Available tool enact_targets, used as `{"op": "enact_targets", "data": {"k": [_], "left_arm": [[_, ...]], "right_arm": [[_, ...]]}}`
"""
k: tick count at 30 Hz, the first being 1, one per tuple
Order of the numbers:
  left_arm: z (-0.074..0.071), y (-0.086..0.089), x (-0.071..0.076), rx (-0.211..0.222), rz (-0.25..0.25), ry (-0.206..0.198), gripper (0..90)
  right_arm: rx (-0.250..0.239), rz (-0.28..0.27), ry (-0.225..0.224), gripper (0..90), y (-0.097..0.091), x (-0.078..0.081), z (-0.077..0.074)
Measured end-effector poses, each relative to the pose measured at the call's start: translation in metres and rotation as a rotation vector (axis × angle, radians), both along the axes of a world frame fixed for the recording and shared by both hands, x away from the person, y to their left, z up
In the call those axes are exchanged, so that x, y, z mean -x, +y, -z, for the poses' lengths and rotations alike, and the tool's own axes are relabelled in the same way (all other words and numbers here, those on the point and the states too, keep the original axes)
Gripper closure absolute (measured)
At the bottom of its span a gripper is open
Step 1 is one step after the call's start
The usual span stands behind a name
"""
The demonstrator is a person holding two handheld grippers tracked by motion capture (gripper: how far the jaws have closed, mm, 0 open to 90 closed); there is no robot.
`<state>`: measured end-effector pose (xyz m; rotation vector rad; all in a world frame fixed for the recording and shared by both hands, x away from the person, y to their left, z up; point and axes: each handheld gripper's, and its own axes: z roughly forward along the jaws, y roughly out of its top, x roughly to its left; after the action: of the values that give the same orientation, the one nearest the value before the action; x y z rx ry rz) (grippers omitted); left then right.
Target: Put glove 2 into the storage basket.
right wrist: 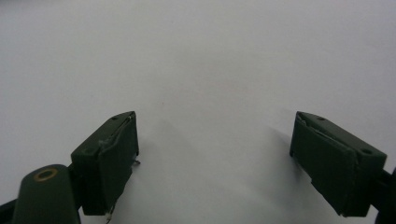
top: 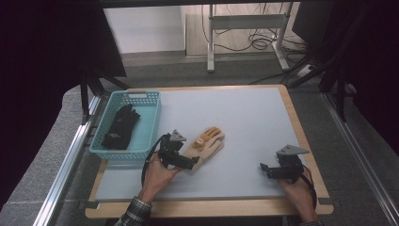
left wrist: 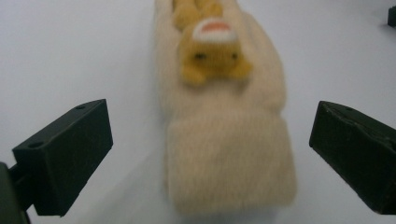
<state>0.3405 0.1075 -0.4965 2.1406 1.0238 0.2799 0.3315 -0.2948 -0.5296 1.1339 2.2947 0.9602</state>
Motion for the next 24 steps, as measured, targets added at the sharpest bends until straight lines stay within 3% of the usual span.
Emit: {"op": "enact_targets", "data": {"k": [10, 15, 16, 18, 20, 24], "left_arm": [[0.010, -0.040, -0.028, -0.084, 0.027, 0.030, 3.1], [0.018, -0.051, -0.037, -0.132, 0.036, 0.045, 4.6], [0.023, -0.055, -0.040, -0.166, 0.041, 0.042, 5.7], [0.027, -0.058, -0.042, -0.191, 0.053, 0.042, 8.6], [0.029, -0.059, -0.043, -0.168, 0.079, 0.064, 13.0], [0.029, -0.061, -0.040, -0.174, 0.098, 0.061, 21.2]], "right_arm": [[-0.001, 0.000, -0.001, 15.0, 0.000, 0.000, 0.000], [-0.001, 0.000, -0.001, 15.0, 0.000, 0.000, 0.000], [-0.001, 0.000, -0.001, 14.9, 0.000, 0.000, 0.000], [-0.001, 0.000, -0.001, 14.9, 0.000, 0.000, 0.000], [-0.001, 0.000, -0.002, 14.9, 0.000, 0.000, 0.000], [0.000, 0.000, -0.001, 15.0, 0.000, 0.000, 0.000]]}}
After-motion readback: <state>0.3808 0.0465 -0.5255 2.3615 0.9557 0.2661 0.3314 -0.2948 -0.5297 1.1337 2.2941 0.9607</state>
